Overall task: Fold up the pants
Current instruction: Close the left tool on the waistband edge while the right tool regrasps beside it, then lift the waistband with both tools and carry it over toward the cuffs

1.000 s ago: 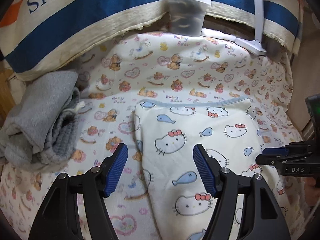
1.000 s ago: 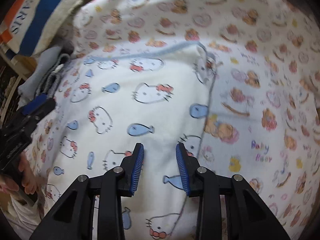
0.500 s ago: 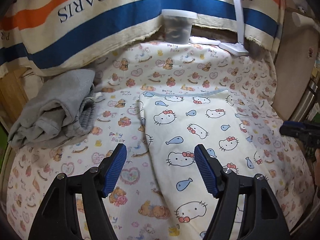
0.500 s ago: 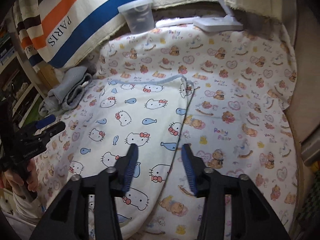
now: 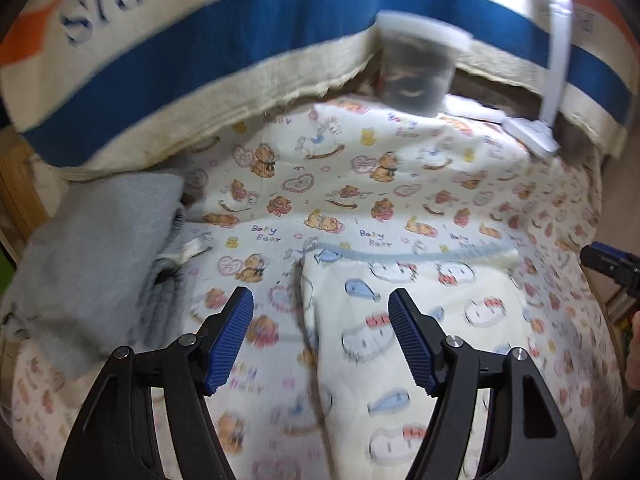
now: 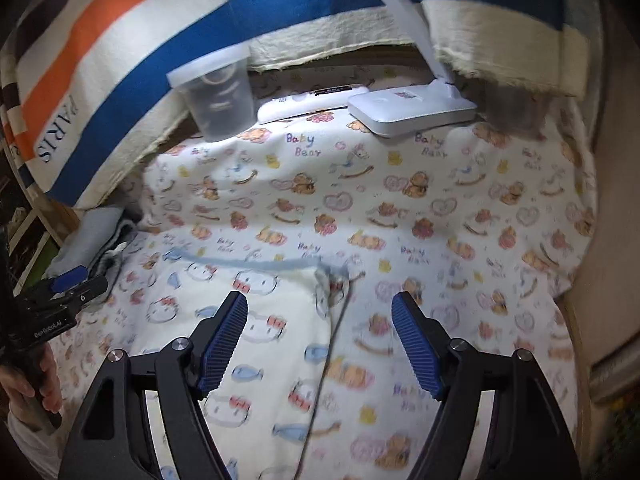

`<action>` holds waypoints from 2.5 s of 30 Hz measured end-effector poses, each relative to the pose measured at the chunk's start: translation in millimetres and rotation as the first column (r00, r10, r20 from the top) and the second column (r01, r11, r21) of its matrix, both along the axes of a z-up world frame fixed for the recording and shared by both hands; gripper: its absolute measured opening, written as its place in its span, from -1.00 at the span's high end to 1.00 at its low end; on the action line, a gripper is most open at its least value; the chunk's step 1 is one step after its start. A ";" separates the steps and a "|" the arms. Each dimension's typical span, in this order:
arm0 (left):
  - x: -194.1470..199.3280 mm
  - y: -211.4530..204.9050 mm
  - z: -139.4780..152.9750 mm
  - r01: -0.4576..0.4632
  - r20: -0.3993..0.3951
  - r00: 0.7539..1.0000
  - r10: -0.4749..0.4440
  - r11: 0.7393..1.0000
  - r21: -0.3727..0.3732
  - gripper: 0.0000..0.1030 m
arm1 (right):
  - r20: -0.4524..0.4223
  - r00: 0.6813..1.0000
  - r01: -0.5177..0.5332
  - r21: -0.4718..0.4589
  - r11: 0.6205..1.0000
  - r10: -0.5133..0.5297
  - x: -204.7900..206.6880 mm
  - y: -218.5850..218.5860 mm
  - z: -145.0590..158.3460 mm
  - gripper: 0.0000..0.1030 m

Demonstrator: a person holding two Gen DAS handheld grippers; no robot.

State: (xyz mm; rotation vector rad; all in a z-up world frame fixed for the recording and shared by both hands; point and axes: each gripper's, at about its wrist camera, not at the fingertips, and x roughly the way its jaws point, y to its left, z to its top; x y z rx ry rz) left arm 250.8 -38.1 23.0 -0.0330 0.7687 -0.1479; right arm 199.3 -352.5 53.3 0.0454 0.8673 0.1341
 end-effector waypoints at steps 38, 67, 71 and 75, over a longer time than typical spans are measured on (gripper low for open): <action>90.2 7.8 -75.3 0.057 -0.076 0.995 -0.070 0.986 -0.159 -0.50 | -0.018 0.999 -0.043 0.134 0.990 0.046 74.9 -21.0 -96.3 -0.48; 76.0 -11.5 -58.3 0.161 0.027 0.987 -0.159 0.982 -0.097 0.98 | -0.068 0.979 -0.174 0.225 0.959 0.193 78.3 -4.8 -105.4 0.83; 64.2 -17.6 -43.8 0.167 0.072 0.984 -0.162 0.983 -0.073 0.98 | -0.057 0.986 -0.145 0.204 0.968 0.159 71.8 -0.2 -84.3 0.84; 49.5 -16.3 -23.5 0.157 0.103 0.983 -0.150 0.985 -0.064 0.98 | 0.002 0.986 -0.165 0.206 0.965 0.168 55.8 7.2 -53.6 0.84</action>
